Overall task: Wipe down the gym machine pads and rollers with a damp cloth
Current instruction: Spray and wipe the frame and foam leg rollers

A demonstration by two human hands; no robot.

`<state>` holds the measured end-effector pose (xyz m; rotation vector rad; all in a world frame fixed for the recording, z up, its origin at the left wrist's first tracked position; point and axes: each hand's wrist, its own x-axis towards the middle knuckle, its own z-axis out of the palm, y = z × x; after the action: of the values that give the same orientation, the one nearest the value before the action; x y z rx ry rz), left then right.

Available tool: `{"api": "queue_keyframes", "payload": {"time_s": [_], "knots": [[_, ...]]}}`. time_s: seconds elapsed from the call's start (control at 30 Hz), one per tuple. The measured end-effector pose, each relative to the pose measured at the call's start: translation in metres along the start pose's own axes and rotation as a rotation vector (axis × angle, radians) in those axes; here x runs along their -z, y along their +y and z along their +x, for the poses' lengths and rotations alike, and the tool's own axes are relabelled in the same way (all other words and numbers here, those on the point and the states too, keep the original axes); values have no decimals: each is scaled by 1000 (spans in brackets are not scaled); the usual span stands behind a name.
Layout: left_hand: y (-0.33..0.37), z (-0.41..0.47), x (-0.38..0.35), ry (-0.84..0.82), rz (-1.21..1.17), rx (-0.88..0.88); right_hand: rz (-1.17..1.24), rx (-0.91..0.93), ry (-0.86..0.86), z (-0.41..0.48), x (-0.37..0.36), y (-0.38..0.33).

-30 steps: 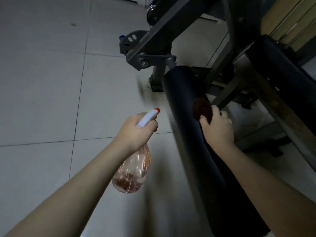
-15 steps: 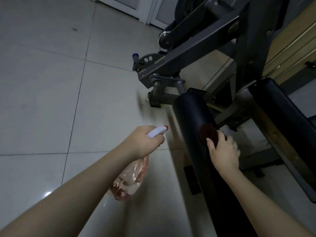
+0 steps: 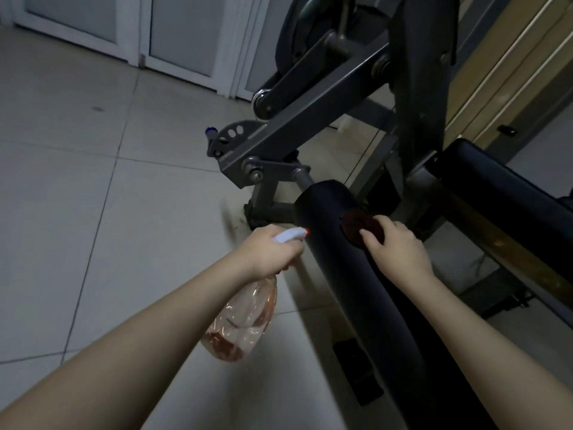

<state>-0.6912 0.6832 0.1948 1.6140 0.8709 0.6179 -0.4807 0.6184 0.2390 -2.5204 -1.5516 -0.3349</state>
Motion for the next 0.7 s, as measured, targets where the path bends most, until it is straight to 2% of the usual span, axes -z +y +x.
{"api": "queue_keyframes", "payload": {"time_s": [0.2,0.37,0.7], "knots": [[-11,22,-7,-10,-44,-3,8,31,-45,8,2,3],[-19,28,-10,-13,-34,-3,21,48,8,5,-1,2],[7,32,-2,6,-145,7,44,-11,8,20,-3,-9]]}}
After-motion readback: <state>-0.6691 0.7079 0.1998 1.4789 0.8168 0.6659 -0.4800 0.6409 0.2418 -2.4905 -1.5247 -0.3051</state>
